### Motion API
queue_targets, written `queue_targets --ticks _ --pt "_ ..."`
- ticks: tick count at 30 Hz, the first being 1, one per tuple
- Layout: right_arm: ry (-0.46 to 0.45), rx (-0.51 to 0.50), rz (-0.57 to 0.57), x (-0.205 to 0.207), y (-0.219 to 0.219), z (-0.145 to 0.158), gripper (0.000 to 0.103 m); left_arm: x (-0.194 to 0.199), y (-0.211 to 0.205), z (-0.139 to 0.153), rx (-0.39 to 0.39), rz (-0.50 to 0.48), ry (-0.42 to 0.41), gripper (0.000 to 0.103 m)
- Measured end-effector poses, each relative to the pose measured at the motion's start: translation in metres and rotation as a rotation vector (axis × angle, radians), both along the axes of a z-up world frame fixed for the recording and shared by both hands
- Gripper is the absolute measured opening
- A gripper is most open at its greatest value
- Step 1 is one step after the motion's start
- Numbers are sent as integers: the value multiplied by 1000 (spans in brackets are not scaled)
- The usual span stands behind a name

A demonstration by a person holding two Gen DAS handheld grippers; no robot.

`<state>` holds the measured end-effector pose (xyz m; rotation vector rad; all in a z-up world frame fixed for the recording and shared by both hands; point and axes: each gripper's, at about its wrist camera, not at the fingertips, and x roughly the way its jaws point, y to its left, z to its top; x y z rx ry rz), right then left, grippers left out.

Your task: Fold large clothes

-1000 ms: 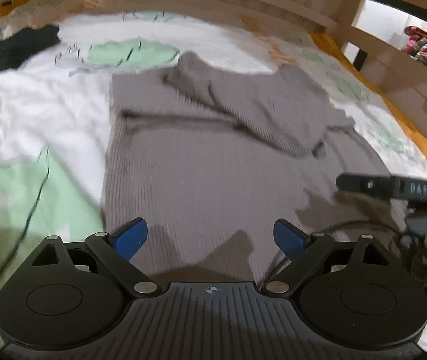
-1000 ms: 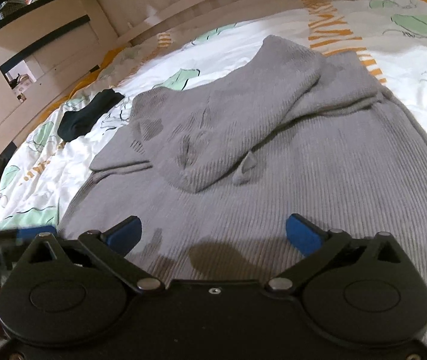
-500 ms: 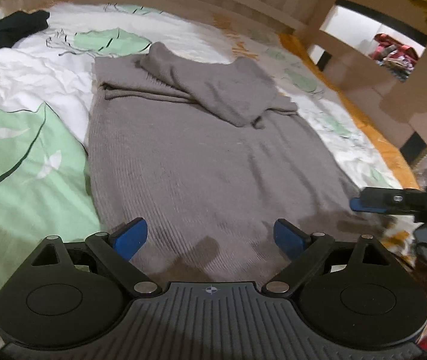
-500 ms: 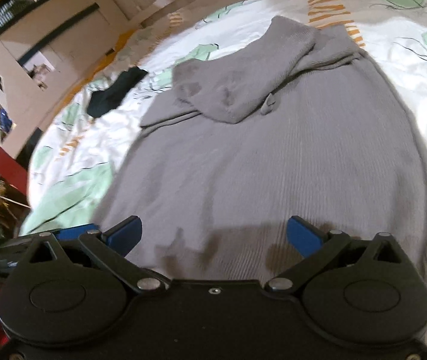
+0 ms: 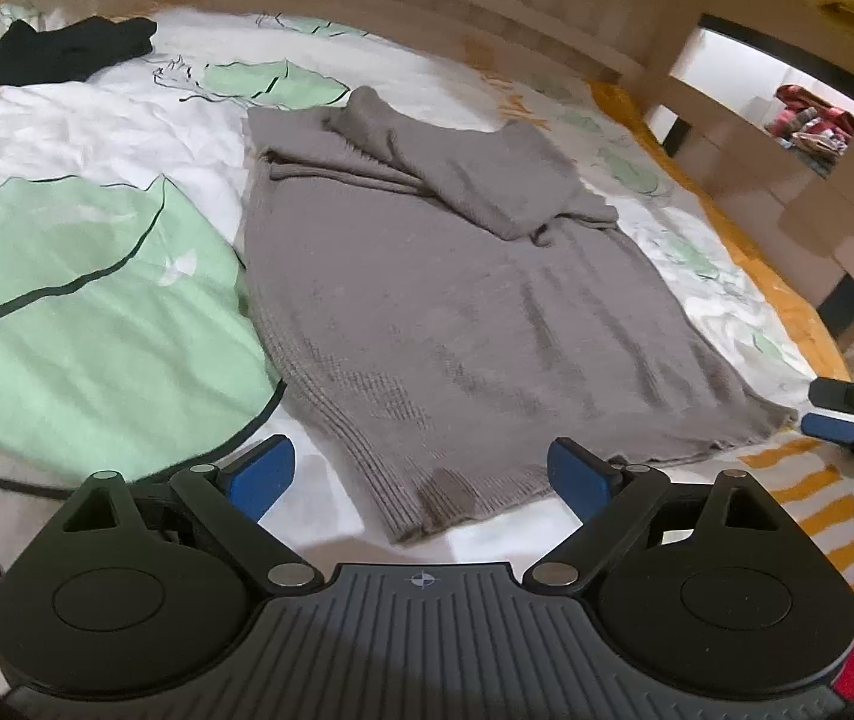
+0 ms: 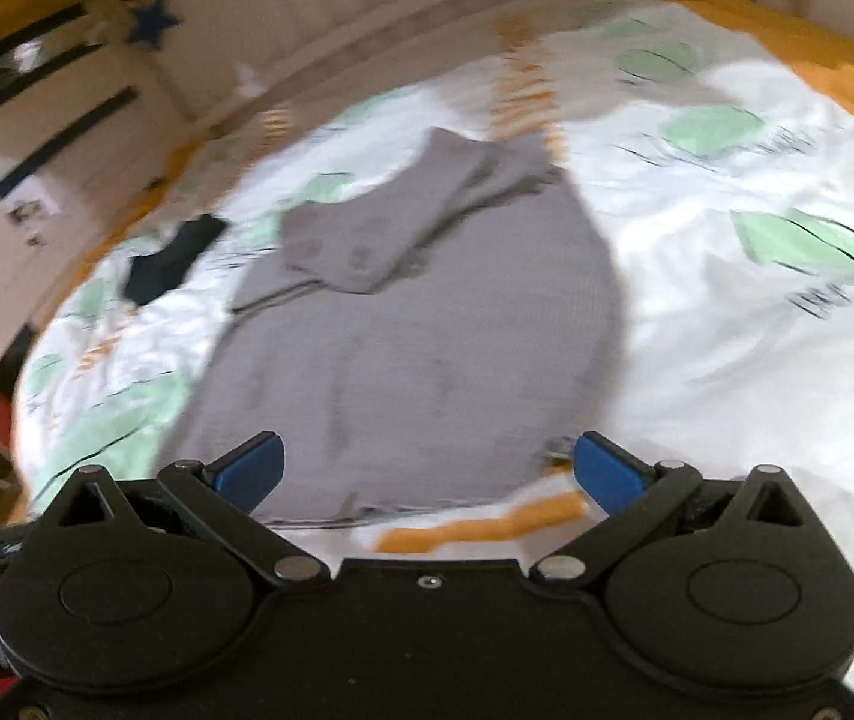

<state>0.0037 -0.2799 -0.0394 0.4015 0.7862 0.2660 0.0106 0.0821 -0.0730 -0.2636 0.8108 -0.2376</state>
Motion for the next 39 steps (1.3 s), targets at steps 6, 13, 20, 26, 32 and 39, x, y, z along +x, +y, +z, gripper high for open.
queue_targets --ticks 6,13,20,26,32,39 --pt "48 -87 15 19 7 -10 102 16 -5 -12 17 -10 56 92" --pt "130 -85 61 36 3 -25 103 25 -14 -20 68 -46 83 97" --pt "189 7 86 51 -4 -36 103 37 -13 -27 47 -52 115 97" --pt "225 63 101 60 -7 -43 103 42 -12 -29 17 -65 125 96" --pt "220 86 104 59 -11 -42 100 37 -3 -30 -39 -43 121 34" --pt "249 120 73 56 -18 -46 20 33 10 -25 -172 -24 101 8"
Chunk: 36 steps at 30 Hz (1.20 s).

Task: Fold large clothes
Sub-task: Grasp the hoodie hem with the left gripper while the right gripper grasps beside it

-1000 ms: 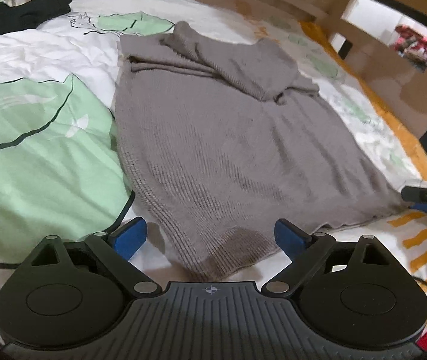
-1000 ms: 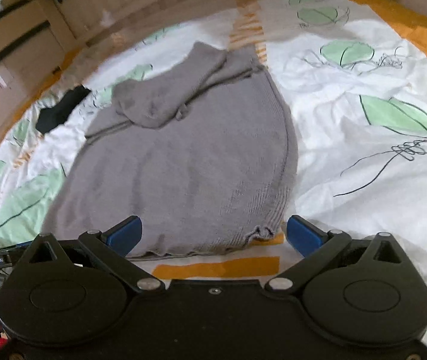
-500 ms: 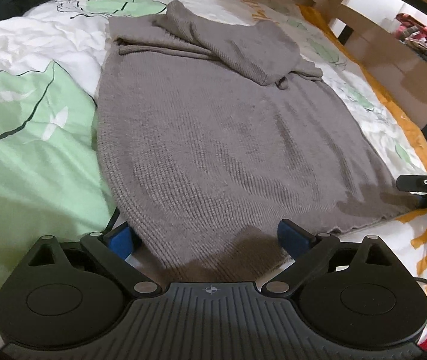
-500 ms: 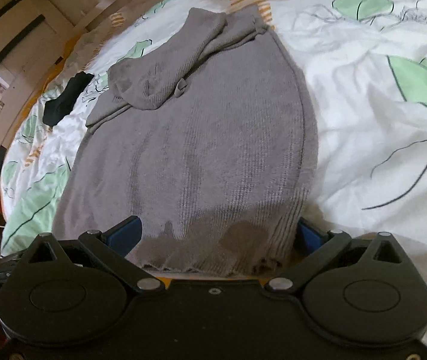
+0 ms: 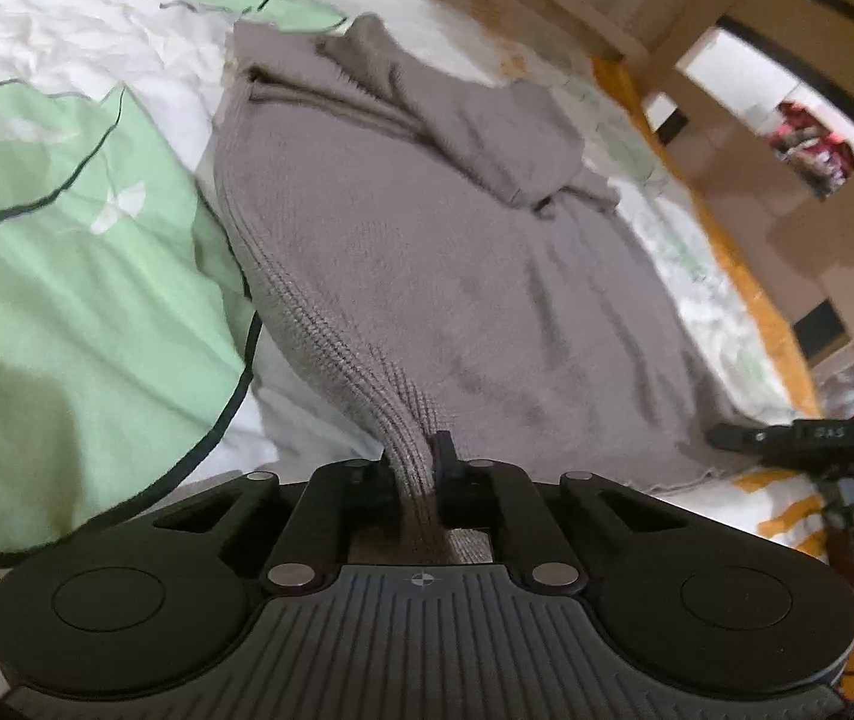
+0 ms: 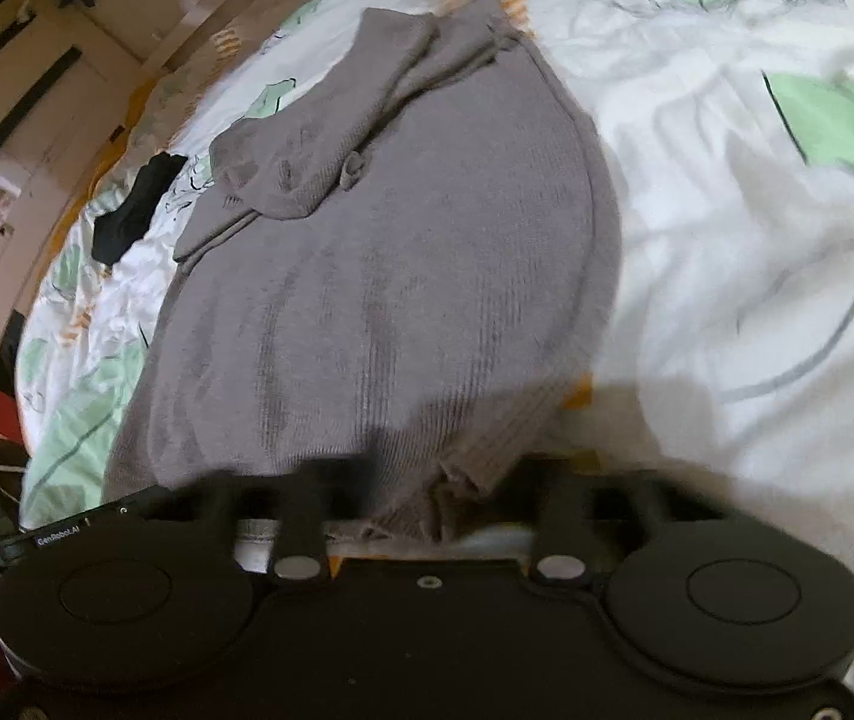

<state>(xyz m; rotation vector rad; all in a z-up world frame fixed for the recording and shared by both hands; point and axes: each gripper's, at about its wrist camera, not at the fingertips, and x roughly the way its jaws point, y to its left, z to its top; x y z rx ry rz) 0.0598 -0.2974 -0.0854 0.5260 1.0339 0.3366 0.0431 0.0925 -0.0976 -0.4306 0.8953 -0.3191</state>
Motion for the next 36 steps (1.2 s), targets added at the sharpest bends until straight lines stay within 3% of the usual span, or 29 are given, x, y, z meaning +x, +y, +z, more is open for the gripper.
queue_targets --ticks 4,11,21,30,32,33,36 --pt "-66 58 -6 -5 -4 13 16 -2 9 13 -78 34 -46 7" --pt "-268 160 -21 4 -17 49 15 11 25 55 -140 95 -208 7" --pt "-475 225 -39 74 -14 90 14 80 38 98 -145 157 -401 7" --pt "-563 196 -118 165 -12 111 8 160 43 114 -128 200 -411 7" --pt "-539 194 -121 189 -16 104 9 178 42 107 -122 212 -373 7" --pt "-520 201 -112 201 -18 98 15 183 42 103 -112 209 -361 7" --pt "-486 96 -63 220 -11 81 19 193 39 89 -80 211 -324 7"
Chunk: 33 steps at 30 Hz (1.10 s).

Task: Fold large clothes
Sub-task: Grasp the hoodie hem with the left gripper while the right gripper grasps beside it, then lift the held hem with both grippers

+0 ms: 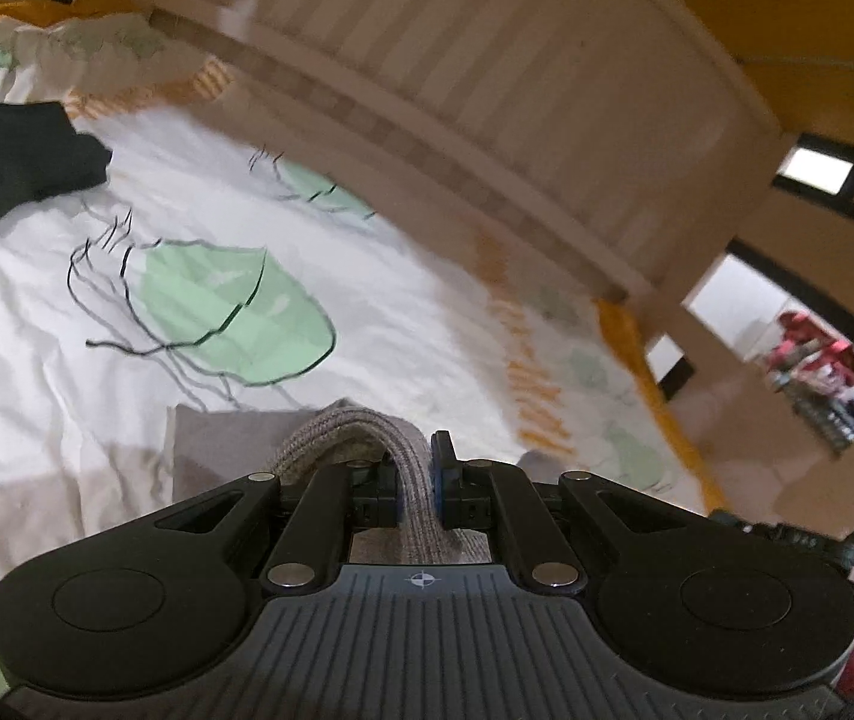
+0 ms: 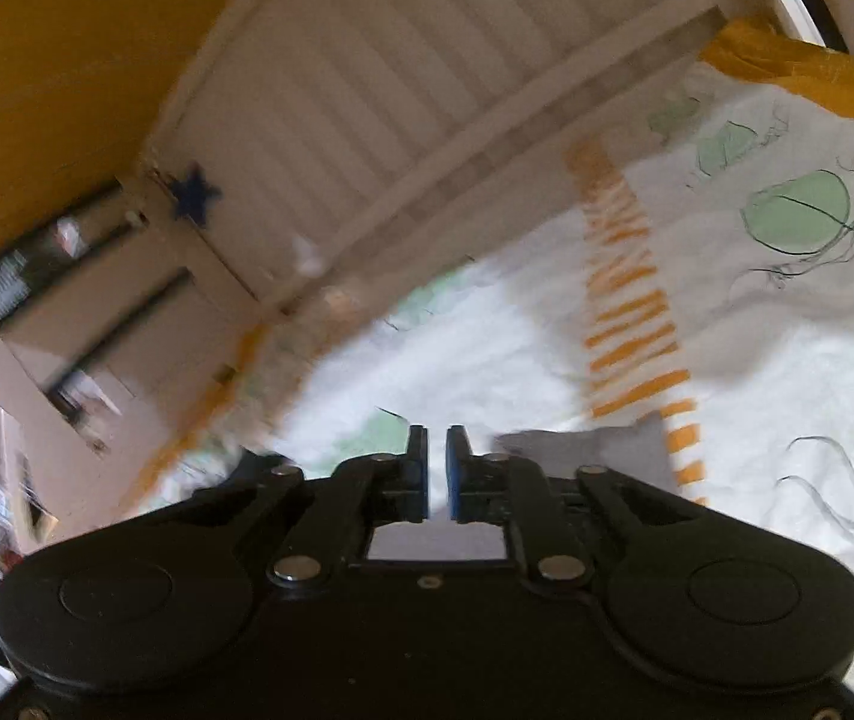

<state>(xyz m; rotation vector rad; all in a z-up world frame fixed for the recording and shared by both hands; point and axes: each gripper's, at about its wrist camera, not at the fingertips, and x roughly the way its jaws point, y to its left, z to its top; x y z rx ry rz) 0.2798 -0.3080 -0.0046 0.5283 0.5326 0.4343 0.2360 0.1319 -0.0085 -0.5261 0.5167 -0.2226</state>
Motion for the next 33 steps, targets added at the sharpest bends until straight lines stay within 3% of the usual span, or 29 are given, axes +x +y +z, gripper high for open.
queue_targets --ticks 1,2,3,4,11,17,19,21,25,29,33 --pt "11 -53 17 4 5 -7 21 2 2 -3 0 0 8 7" --pt "31 -103 30 7 9 -16 34 3 3 -5 1 1 14 7" --pt "56 -130 52 10 13 -25 57 3 3 -7 5 4 21 7" --pt "79 -145 79 13 17 -33 62 4 5 -8 10 5 25 7" --pt "-29 -302 232 7 60 -50 63 2 6 -6 52 5 23 7" --pt "7 -426 322 27 90 -67 63 5 6 -9 57 7 26 7" --pt "19 -445 330 32 93 -74 60 5 7 -11 52 10 27 7" --pt "-8 -459 320 26 92 -73 17 3 9 -12 45 12 27 7" --pt "-113 -460 301 -8 90 -62 14 -10 13 -10 10 27 24 7" --pt "-254 -443 197 -42 75 -27 13 -15 16 7 -14 15 -14 7" --pt "-303 -448 71 -18 58 8 13 16 18 17 -34 16 -22 7"
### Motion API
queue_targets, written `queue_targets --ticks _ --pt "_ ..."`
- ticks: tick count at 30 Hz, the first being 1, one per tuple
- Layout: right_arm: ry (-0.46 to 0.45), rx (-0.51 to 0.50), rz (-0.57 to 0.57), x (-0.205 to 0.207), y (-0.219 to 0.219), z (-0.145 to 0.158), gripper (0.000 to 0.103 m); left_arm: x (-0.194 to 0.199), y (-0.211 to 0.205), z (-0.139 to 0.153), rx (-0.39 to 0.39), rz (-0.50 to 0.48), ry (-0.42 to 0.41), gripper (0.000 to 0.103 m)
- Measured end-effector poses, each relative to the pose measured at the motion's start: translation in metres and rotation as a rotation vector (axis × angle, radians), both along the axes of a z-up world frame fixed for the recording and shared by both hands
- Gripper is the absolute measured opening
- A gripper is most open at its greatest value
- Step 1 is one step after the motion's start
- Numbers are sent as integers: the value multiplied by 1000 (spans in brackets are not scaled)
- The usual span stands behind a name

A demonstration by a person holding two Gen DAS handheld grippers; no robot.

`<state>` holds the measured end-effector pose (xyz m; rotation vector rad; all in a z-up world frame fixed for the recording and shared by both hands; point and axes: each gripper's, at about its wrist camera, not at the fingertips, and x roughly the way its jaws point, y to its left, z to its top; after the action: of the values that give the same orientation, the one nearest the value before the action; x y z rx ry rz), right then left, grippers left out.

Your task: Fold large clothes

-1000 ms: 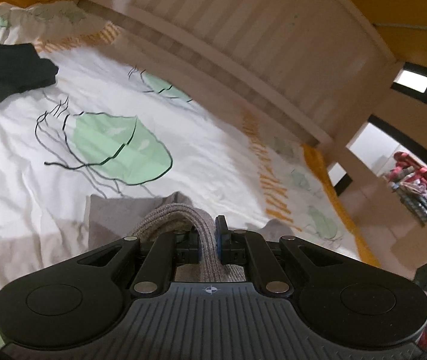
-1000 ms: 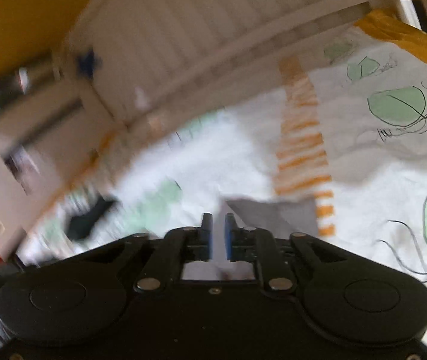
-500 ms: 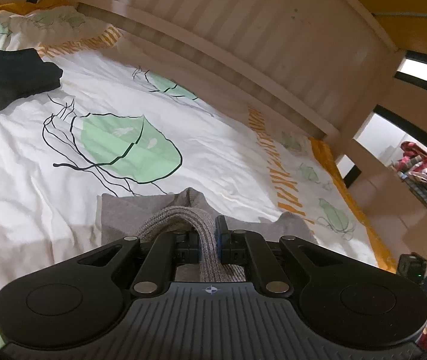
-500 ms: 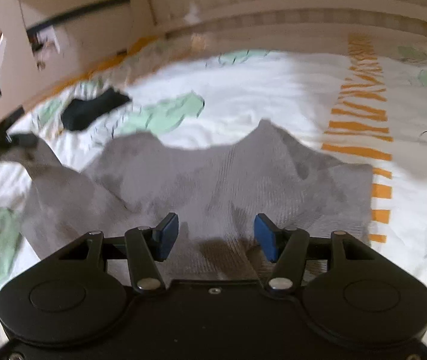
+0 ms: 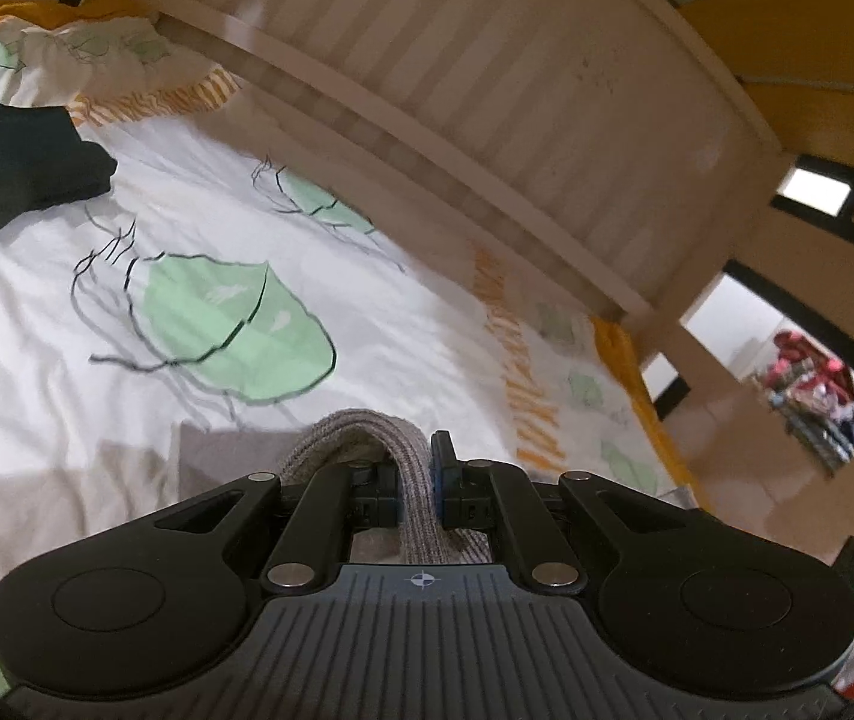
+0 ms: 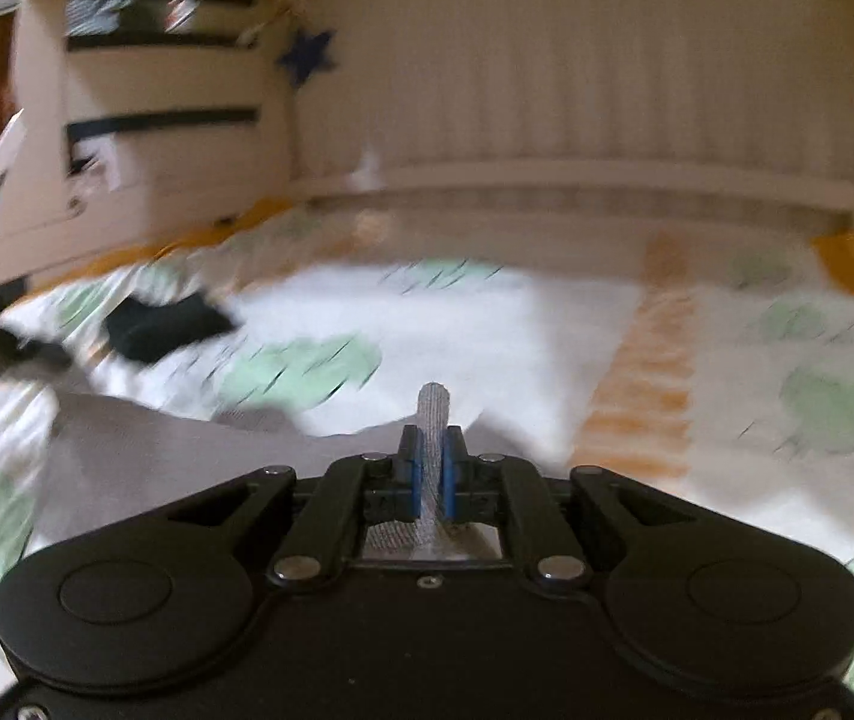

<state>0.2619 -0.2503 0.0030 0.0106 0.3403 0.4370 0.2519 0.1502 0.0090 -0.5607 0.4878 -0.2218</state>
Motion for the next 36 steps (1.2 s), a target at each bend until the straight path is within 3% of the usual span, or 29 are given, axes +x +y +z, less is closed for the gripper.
queue_targets --ticks 4,9,13,15,18,20,26,28,31,33,36 --pt "46 1 -79 54 -6 -3 13 51 -1 -16 14 -11 75 7" --pt "160 -81 -117 106 11 -42 13 104 -1 -65 36 18 219 8" --pt "207 -128 -144 119 16 -69 14 113 15 -88 -64 26 263 10" --pt "211 -128 -161 119 13 -74 14 109 19 -86 -89 26 242 21" --pt "214 -136 -176 116 12 -75 14 105 16 -74 -18 -1 208 33" --pt "216 -141 -187 117 12 -75 13 105 16 -63 31 20 189 48" --pt "251 -143 -226 123 14 -76 15 99 20 -44 99 45 175 62" --pt "244 -125 -246 121 12 -74 18 91 14 -44 160 19 188 65" --pt "226 -64 -253 108 3 -65 30 75 7 -51 228 -20 216 65" --pt "217 -18 -241 93 -4 -58 45 64 5 -58 245 -42 231 65" --pt "215 19 -211 69 -10 -51 47 45 0 -69 284 -65 250 65"
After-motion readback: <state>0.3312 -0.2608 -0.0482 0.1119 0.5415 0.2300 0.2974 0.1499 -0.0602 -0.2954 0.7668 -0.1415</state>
